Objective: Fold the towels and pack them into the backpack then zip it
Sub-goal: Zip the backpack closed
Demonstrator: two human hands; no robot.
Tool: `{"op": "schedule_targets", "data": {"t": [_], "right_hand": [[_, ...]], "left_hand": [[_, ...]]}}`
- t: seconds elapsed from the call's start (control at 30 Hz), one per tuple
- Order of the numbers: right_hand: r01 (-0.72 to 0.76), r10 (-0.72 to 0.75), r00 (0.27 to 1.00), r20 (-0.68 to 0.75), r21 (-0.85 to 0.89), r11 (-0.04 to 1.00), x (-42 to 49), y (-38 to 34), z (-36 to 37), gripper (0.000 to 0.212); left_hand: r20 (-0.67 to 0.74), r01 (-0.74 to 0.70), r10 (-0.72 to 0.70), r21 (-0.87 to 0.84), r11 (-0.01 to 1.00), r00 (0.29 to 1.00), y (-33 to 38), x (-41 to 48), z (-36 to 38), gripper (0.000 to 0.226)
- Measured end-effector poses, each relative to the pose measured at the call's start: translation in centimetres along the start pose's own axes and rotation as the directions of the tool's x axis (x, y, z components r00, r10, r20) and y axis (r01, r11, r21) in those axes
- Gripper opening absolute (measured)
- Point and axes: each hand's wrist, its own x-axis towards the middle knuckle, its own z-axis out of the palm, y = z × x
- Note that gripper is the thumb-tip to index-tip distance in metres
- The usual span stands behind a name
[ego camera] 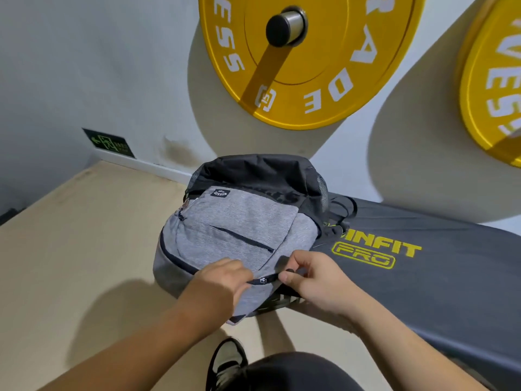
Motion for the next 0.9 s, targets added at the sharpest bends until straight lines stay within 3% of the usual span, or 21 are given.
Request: {"op": "schedule_targets", "data": {"t": [0.13,0.23,0.5,0.67,0.73,0.83,0.9], "right_hand": [[-0.141,0.127,0.972,-0.197,-0.058,0.988,0.7,3.9,-4.2,0.026],[-0.244,0.204,0.926,-0.318,-0.092,0.965,1.7,7.4,-5.2,0.03],[-0.334,0.322,0.792,-0.518,0.073,0.94,7.0,10.0,-5.7,0.027],[-0.398,0.429,0.734,-0.526,0.177,0.9,8.1,10.1,-5.1,0.028],[-0.422,0.45,0.75,-0.484,0.174,0.89,7.6,9.2,-5.3,0.022],[-0.429,0.434,0.774,-0.46,0.122,0.895,5.6,7.9,-6.2,0.036],[-0.409,0.401,0.807,-0.433,0.079,0.909,4.2,5.9,-7.4,0.03]], "left_hand": [[0.0,0.087,-0.087,-0.094,0.992,0.996,-0.5,-0.4,0.2,0.003],[0.007,0.055,-0.055,-0.064,0.996,0.998,0.3,-0.1,0.4,0.005],[0.201,0.117,-0.108,-0.034,0.993,0.974,0.5,0.8,-0.8,0.021],[0.243,0.143,-0.104,-0.149,0.979,0.965,0.2,0.9,-0.1,0.015],[0.248,0.19,-0.133,-0.22,0.957,0.96,0.1,0.7,-0.3,0.014],[0.265,0.259,-0.183,-0.288,0.922,0.947,0.6,1.0,-0.9,0.011],[0.276,0.26,-0.184,-0.275,0.925,0.944,1.4,2.1,-2.5,0.014]]}}
